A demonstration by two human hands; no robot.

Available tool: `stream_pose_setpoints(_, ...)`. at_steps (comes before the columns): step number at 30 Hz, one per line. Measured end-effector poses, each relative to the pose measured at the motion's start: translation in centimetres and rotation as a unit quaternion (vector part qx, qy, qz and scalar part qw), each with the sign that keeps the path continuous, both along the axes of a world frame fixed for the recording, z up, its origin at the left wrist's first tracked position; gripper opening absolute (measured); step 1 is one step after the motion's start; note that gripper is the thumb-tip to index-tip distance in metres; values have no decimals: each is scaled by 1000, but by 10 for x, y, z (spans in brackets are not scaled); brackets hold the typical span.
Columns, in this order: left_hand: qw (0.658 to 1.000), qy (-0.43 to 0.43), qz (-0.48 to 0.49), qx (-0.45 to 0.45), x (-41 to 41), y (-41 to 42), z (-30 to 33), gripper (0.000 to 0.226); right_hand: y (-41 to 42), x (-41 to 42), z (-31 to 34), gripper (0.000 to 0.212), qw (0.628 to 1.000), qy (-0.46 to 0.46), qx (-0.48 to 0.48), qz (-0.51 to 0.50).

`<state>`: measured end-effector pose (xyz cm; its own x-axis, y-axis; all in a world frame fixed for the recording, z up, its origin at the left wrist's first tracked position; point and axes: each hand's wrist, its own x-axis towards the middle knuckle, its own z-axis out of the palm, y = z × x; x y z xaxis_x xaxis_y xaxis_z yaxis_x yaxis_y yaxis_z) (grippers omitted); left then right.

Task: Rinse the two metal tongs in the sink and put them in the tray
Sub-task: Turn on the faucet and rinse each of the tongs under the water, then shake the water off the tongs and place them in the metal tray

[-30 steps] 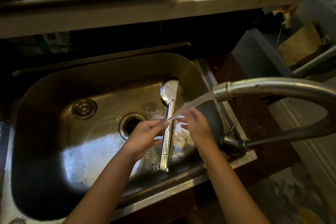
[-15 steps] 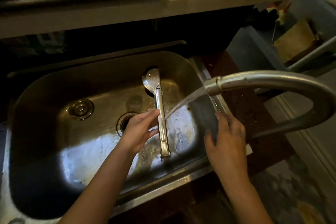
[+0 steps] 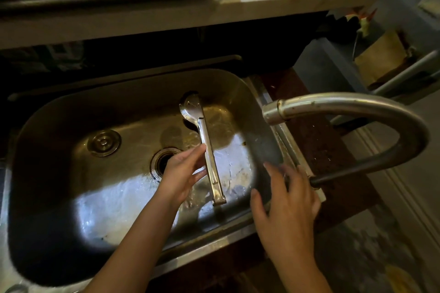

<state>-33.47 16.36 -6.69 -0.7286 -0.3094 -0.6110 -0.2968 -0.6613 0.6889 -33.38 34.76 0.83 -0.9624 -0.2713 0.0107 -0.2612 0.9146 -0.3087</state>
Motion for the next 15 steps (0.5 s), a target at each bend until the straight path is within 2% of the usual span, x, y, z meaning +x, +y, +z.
stream_pose_setpoints(3, 998, -10, 18, -51, 4, 3, 4, 26, -16, 0, 0, 46, 996, 65, -47, 23)
stream_pose_setpoints(4, 996, -15, 29, -79, 6, 4, 6, 26, -26, -2, 1, 42, 994, 17, -98, 34)
stream_pose_setpoints(5, 993, -20, 40, -111, 8, 6, 9, 25, -38, -7, 0, 38, 984, -69, -158, 35)
stream_pose_setpoints(7, 982, -22, 56, -182, 13, 8, 14, 18, -60, -21, -3, 31, 931, -246, -271, 8)
stream_pose_setpoints(9, 961, -16, 52, -270, 21, 8, 21, 14, -78, -37, -7, 26, 886, -324, -332, -18)
stream_pose_setpoints(12, 921, -28, 22, -387, 35, 5, 31, 19, -95, -47, -13, 13, 877, -342, -338, -7)
stream_pose_setpoints(15, 905, -41, 16, -423, 45, -2, 34, 21, -105, -45, -17, 13, 898, -308, -315, 13)
